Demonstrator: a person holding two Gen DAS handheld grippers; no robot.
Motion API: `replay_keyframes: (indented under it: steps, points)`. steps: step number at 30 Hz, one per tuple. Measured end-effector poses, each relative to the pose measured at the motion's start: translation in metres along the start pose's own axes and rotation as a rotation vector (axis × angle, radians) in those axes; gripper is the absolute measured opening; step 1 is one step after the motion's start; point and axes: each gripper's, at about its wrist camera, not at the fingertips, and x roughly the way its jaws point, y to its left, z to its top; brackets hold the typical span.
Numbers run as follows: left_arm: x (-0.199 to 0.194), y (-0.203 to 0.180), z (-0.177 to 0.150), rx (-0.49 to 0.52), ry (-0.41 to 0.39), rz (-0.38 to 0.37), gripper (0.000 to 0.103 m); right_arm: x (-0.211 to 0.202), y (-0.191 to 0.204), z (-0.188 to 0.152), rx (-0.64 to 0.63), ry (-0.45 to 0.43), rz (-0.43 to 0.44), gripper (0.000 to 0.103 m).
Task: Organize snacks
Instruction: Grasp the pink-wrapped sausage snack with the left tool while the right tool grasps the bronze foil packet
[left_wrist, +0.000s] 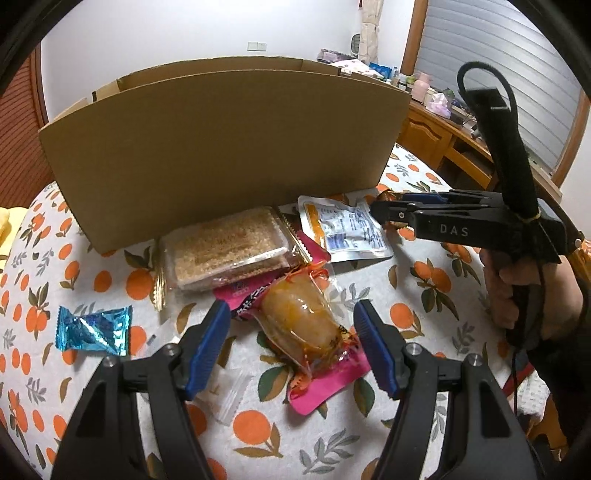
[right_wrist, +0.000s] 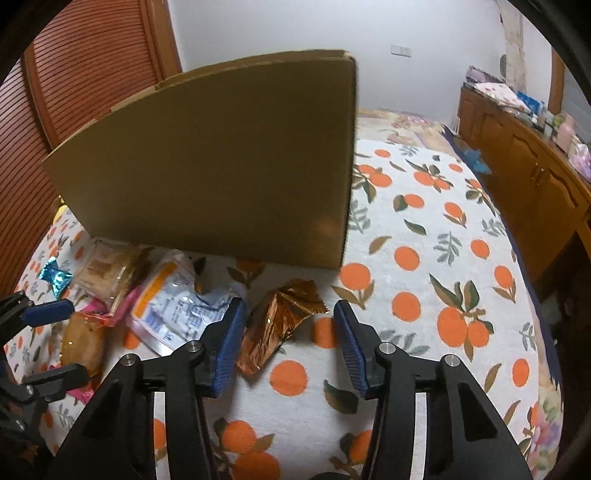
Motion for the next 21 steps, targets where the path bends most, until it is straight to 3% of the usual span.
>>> replay_keyframes:
  steps: [11, 21]
  points:
    - [0.002, 0.002, 0.002, -0.023, -0.001, -0.002, 0.069, -0.002, -0.001, -0.002, -0.020, 0.014, -0.012, 0.024]
    - [0.005, 0.007, 0.003, -0.060, 0.004, -0.014, 0.070, -0.021, -0.006, -0.020, -0.018, -0.002, 0.017, 0.021]
